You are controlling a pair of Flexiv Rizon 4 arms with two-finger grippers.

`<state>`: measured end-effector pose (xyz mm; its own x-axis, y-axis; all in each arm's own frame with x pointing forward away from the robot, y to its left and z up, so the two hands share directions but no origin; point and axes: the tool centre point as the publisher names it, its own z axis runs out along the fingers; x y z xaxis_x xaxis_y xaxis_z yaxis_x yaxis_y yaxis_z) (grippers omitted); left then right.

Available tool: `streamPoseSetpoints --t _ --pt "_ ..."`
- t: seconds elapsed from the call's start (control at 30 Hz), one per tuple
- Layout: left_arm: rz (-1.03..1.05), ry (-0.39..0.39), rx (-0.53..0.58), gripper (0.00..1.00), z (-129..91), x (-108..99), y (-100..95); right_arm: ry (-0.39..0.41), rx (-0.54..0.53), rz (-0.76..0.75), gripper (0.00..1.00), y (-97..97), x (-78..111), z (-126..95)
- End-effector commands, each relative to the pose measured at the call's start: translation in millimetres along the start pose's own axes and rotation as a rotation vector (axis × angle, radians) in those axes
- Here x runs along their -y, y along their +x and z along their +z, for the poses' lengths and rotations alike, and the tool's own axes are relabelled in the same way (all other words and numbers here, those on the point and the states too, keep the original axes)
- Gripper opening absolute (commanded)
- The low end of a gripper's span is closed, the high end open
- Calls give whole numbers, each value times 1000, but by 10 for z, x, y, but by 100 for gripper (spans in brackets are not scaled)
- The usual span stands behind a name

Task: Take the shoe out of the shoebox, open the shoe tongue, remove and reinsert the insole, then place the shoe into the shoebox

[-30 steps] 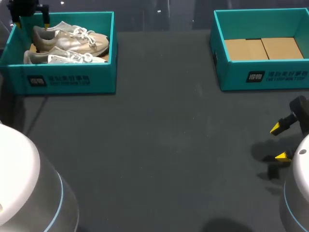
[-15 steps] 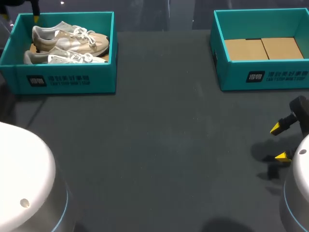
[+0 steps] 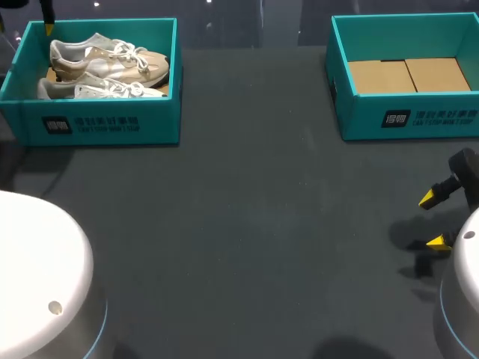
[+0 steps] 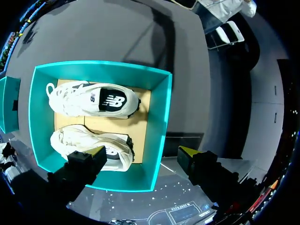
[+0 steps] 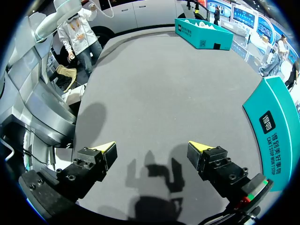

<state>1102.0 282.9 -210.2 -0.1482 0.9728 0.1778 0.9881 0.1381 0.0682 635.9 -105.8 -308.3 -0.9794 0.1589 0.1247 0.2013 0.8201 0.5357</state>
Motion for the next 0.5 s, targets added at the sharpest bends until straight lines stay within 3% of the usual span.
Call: streamPoseSetpoints --t 0.03,0.5 --pt "7 -8 6 100 9 49 -4 1 3 -1 100 17 2 -4" --pt "33 -9 32 100 260 268 37 1 3 -1 100 17 2 -4"
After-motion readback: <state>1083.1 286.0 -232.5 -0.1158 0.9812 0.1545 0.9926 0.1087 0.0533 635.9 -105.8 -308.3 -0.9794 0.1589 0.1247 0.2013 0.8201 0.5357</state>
